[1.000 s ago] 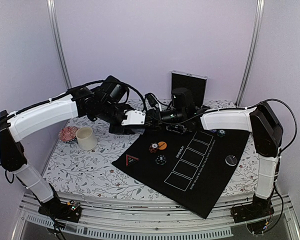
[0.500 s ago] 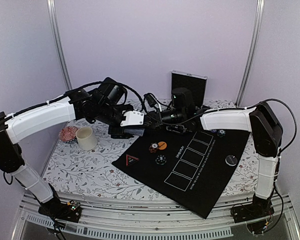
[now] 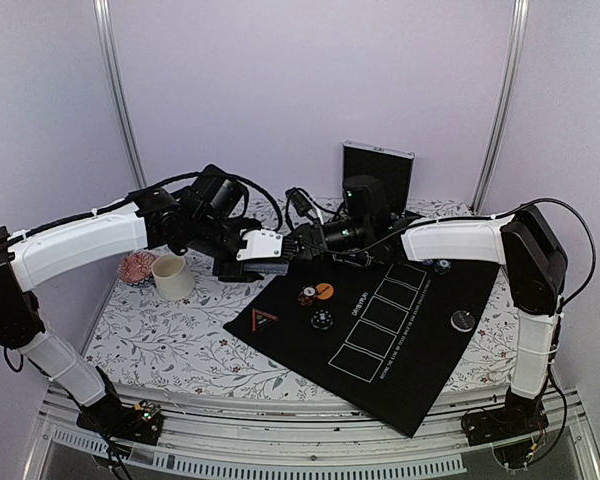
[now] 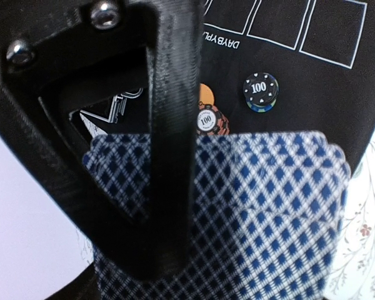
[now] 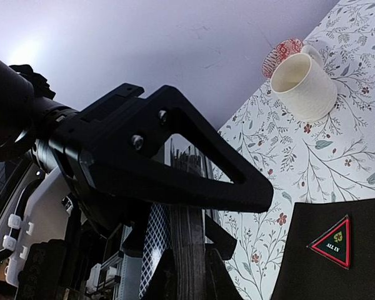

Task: Distribute texas hold em gaming equipment
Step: Pass from the right arm to the left, then pick up the poker card from the face-down deck piles.

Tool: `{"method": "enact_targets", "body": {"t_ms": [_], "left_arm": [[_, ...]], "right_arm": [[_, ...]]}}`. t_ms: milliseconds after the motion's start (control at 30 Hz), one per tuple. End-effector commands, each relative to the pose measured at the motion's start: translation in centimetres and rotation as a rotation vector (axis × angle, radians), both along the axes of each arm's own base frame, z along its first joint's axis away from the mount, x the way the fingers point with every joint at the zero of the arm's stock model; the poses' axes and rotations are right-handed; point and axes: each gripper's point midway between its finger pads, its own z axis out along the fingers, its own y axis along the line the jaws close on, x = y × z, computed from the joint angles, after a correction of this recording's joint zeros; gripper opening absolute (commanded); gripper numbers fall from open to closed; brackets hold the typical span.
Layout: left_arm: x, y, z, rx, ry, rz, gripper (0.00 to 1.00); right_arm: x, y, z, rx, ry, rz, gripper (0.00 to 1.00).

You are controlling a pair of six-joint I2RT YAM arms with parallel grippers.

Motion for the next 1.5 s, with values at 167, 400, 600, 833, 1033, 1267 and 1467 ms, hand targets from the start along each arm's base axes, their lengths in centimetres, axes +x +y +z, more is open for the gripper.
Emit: {"method": "enact_targets", "body": {"t_ms": [167, 400, 600, 833, 1033, 1267, 1467], "left_arm": [[0.5, -0.3, 1.9, -0.073, -0.023, 0.015, 0.53], [0.6, -0.4, 2.2, -0.084, -0.025, 0.018, 0.52], [1.1, -0.3, 2.2, -0.084, -0.055, 0.030, 0.52], [1.4, 0.2, 2.1, -0.073, -0.086, 0.041, 0.52], [1.3, 0.3, 2.0, -0.072, -0.087, 0.046, 0.52], [1.2, 0.2, 2.0, -0.078, -0.089, 0.043, 0.52], [1.3, 0.0, 2.1, -0.093, -0.096, 0.042, 0.52]], "right_arm": [[-0.5, -0.3, 1.6, 0.003, -0.038, -0.010, 0.13], [1.0, -0.3, -0.5, -0.085, -0.053, -0.095, 0.38], [1.2, -0.3, -1.2, -0.115, -0.041, -0.103, 0.52], [1.8, -1.2, -1.4, -0.187, -0.088, -0.152, 0.55], [2.1, -2.1, -1.5, -0.228, -0.107, -0.181, 0.56], [1.7, -2.4, -0.4, -0.212, -0.123, -0.166, 0.56], [0.7, -1.6, 2.0, -0.106, -0.138, -0.089, 0.64]]}}
